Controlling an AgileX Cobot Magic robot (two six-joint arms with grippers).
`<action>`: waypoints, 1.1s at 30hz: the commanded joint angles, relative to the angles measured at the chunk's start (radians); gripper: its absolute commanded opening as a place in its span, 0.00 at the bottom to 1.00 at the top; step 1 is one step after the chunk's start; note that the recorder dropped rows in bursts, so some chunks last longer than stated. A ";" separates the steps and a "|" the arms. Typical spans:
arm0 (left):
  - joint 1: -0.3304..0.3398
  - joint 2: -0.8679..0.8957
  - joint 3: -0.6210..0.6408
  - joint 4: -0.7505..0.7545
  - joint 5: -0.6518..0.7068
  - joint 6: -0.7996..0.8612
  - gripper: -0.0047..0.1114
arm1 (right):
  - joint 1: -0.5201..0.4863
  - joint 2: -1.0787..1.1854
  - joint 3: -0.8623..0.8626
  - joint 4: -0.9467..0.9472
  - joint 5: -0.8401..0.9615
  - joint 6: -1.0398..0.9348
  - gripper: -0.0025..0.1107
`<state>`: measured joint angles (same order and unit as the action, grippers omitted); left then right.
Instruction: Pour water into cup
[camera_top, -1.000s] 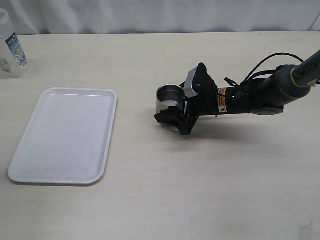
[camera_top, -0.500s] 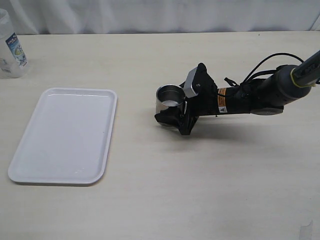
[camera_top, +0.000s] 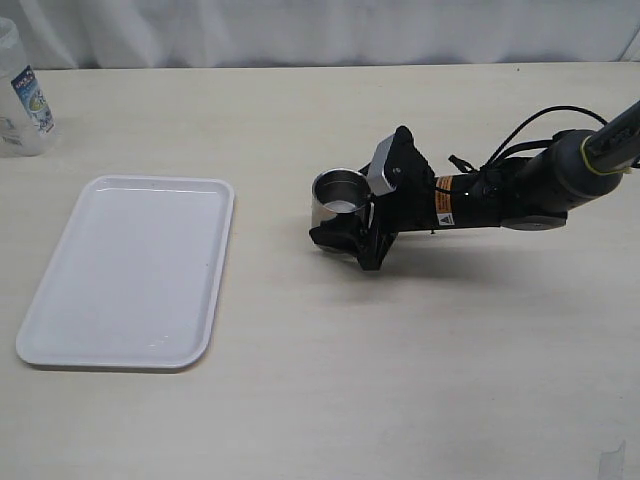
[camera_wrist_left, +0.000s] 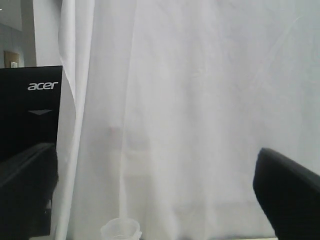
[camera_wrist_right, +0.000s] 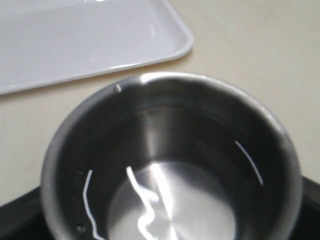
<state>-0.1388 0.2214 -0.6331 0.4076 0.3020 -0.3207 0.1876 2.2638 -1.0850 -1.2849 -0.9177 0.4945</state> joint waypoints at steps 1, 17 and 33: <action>-0.018 -0.089 0.065 -0.012 0.021 0.005 0.90 | 0.000 0.006 -0.002 -0.010 0.004 -0.011 0.06; -0.018 -0.218 0.160 -0.210 0.127 0.005 0.90 | 0.000 0.006 -0.002 -0.010 0.004 -0.011 0.06; -0.018 -0.218 0.166 -0.200 0.185 0.065 0.90 | 0.000 0.006 -0.002 -0.013 0.004 -0.011 0.06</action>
<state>-0.1520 0.0085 -0.4788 0.2224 0.4753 -0.2871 0.1876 2.2638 -1.0850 -1.2870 -0.9177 0.4925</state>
